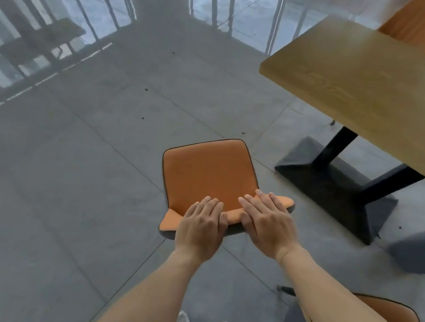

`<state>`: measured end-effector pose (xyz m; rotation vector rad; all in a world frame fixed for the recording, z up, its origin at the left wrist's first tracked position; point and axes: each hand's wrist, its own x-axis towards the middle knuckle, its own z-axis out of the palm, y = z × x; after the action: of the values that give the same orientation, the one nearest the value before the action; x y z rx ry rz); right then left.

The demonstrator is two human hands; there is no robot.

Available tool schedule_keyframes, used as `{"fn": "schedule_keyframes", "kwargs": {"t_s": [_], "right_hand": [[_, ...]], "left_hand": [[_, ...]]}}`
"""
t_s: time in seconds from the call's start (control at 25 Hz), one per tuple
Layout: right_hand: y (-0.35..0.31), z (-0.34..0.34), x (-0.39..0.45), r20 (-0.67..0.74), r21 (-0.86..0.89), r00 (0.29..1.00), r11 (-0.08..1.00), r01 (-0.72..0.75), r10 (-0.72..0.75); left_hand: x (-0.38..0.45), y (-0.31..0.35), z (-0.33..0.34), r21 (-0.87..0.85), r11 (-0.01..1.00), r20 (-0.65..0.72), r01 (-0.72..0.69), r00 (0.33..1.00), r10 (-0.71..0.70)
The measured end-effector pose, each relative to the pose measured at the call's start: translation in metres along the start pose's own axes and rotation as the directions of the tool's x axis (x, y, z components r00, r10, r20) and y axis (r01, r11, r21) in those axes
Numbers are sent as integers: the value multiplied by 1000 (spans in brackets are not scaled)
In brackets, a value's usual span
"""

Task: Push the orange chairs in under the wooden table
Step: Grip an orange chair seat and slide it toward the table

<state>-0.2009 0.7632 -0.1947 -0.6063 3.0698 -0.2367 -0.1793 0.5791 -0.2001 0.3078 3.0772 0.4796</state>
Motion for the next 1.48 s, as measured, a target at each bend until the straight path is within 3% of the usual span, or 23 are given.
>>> {"fn": "schedule_keyframes", "kwargs": {"t_s": [0.28, 0.56, 0.84, 1.12, 1.32, 1.48], "right_hand": [[3, 24, 2, -331, 66, 942, 997, -27, 47], [-8, 23, -5, -353, 49, 928, 993, -111, 121], [-50, 42, -5, -402, 60, 872, 959, -278, 278], [-81, 39, 46, -465, 22, 758, 862, -507, 457], [-103, 42, 69, -484, 23, 678, 783, -622, 553], [-116, 49, 79, -491, 48, 612, 720, -692, 620]], "left_hand": [[2, -2, 17, -13, 1000, -121, 1, 993, -2], [5, -9, 12, 49, 996, -81, -75, 994, 79], [22, -56, 2, 64, 954, -39, -291, 955, 294], [77, -95, -9, 23, 894, -47, -447, 893, 448], [106, -122, -22, 18, 807, -9, -591, 807, 591], [115, -132, -25, 15, 781, 20, -624, 781, 624]]}}
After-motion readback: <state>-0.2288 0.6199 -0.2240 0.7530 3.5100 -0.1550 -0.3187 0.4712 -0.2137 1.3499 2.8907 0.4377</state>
